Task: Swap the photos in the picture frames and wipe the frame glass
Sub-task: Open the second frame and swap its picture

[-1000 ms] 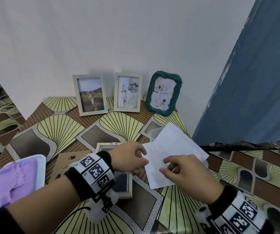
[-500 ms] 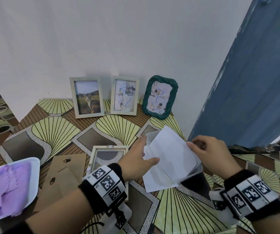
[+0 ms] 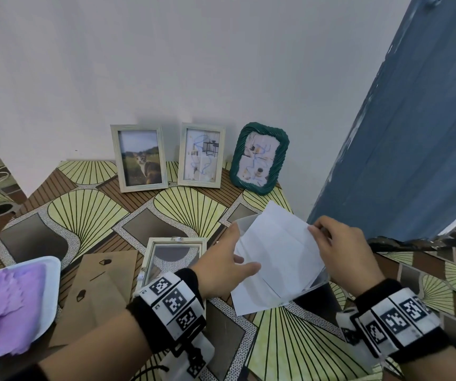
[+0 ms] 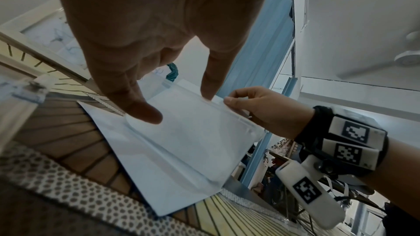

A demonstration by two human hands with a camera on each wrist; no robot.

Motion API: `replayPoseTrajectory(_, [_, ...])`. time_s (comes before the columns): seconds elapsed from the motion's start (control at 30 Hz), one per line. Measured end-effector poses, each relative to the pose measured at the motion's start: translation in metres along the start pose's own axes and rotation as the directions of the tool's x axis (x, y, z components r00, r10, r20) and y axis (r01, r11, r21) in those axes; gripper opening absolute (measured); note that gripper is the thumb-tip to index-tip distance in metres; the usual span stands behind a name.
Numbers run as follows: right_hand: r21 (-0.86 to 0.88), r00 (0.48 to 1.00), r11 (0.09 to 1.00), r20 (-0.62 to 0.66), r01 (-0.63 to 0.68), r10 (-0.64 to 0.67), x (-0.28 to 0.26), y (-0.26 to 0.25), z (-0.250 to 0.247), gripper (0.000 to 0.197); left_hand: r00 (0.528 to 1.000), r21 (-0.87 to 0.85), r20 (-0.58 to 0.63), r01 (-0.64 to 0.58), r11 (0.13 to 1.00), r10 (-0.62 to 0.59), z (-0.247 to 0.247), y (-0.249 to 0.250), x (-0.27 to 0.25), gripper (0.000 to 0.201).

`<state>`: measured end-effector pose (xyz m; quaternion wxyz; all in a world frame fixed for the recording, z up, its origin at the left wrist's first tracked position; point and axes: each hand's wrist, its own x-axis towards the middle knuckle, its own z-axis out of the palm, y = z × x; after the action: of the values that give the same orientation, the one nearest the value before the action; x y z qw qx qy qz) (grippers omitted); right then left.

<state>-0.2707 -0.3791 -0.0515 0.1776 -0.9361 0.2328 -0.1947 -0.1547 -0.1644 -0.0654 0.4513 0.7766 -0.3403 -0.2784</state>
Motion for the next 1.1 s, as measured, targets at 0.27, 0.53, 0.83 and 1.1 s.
replayPoseTrajectory(0.27, [0.056, 0.971, 0.989, -0.204, 0.136, -0.122, 0.002, -0.015, -0.019, 0.023, 1.000, -0.010, -0.011, 0.019, 1.000, -0.019, 0.001, 0.001, -0.001, 0.073])
replayPoseTrajectory(0.53, [0.392, 0.927, 0.897, -0.373, 0.203, -0.046, 0.005, -0.050, -0.039, 0.016, 0.977, -0.157, -0.179, -0.142, 0.977, 0.113, -0.024, 0.013, -0.014, 0.071])
replayPoseTrajectory(0.83, [0.750, 0.997, 0.658, -0.041, 0.074, -0.066, -0.013, -0.090, -0.018, 0.033, 0.920, -0.137, -0.242, -0.348, 0.928, 0.309, -0.081, 0.016, -0.062, 0.055])
replayPoseTrajectory(1.1, [0.600, 0.941, 0.800, 0.266, 0.009, -0.210, -0.031, -0.115, 0.018, 0.030, 0.993, 0.624, -0.081, -0.019, 0.782, 0.089, -0.120, -0.056, -0.100, 0.070])
